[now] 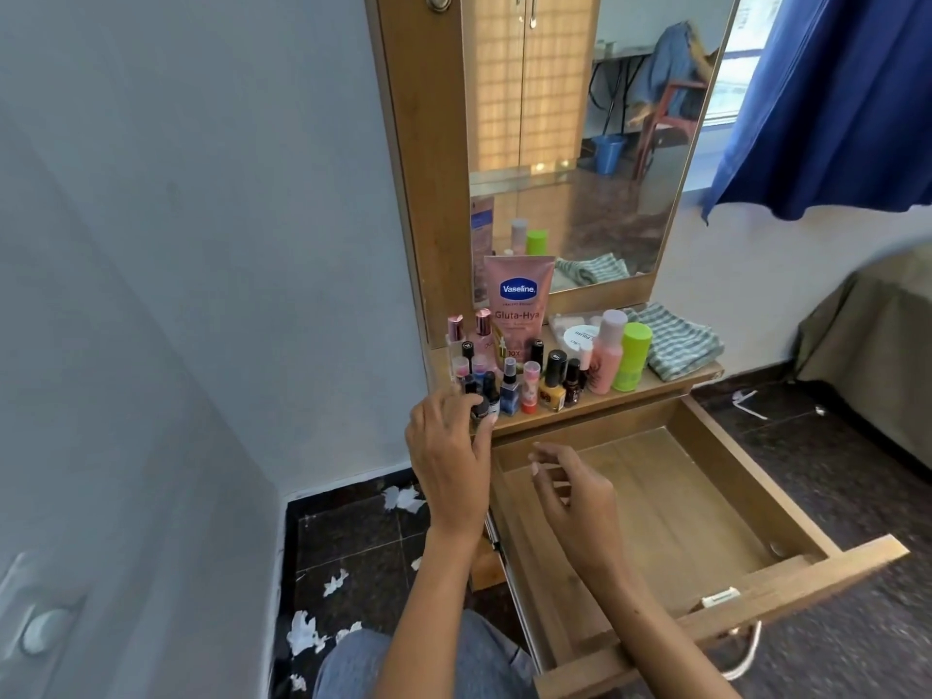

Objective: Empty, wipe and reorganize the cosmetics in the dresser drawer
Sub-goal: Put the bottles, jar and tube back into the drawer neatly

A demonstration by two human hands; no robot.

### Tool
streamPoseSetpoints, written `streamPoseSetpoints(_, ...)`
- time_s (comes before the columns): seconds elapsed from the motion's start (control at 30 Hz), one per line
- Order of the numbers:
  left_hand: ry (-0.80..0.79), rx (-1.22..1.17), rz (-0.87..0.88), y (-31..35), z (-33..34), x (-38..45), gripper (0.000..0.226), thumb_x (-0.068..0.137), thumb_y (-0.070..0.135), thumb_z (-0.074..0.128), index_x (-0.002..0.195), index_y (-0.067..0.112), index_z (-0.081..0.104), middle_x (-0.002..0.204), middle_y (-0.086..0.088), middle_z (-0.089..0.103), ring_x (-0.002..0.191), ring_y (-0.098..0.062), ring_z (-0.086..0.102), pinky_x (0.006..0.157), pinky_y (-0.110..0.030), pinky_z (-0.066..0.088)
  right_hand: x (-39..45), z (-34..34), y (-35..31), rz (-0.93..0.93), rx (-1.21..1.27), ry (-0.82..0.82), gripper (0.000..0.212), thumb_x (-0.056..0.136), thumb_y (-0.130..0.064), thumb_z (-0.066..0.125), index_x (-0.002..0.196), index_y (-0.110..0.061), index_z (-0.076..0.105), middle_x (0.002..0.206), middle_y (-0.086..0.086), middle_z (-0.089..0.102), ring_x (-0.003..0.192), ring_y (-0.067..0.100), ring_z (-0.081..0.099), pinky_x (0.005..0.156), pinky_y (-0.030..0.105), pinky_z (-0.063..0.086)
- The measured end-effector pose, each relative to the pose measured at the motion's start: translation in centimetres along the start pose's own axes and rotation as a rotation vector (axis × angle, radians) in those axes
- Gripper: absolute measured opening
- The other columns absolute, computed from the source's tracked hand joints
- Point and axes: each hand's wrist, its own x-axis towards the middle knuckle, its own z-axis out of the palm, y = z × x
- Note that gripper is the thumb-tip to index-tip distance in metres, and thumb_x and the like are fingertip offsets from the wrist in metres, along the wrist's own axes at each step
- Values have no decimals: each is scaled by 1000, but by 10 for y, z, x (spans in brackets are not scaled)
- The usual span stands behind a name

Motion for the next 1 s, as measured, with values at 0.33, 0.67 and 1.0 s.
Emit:
streamPoseSetpoints(0.33,-112,-236,110,21,-23,-40,21,82,21,75,101,16,67,102,8,65,100,-5,56,91,-17,36,0,2,0,-85,5,-56,38,82,-19,74,117,-23,60,103,-14,64,86,3,63,66,24,54)
streamPoseSetpoints(0.67,-203,-362,-70,13,-27,-41,30,91,32,63,118,22,62,116,17,61,114,2,50,99,-31,43,0,3,16,201,-123,-134,26,76,-23,80,99,-25,69,95,-11,68,88,5,63,74,26,53)
streamPoseSetpoints(1.0,-111,-240,-141,-6,-25,-39,21,96,22,54,115,21,62,118,7,61,115,-8,50,95,-40,48,24,24,32,361,-470,-471,22,81,-7,65,96,-20,73,93,4,71,91,23,66,76,35,54)
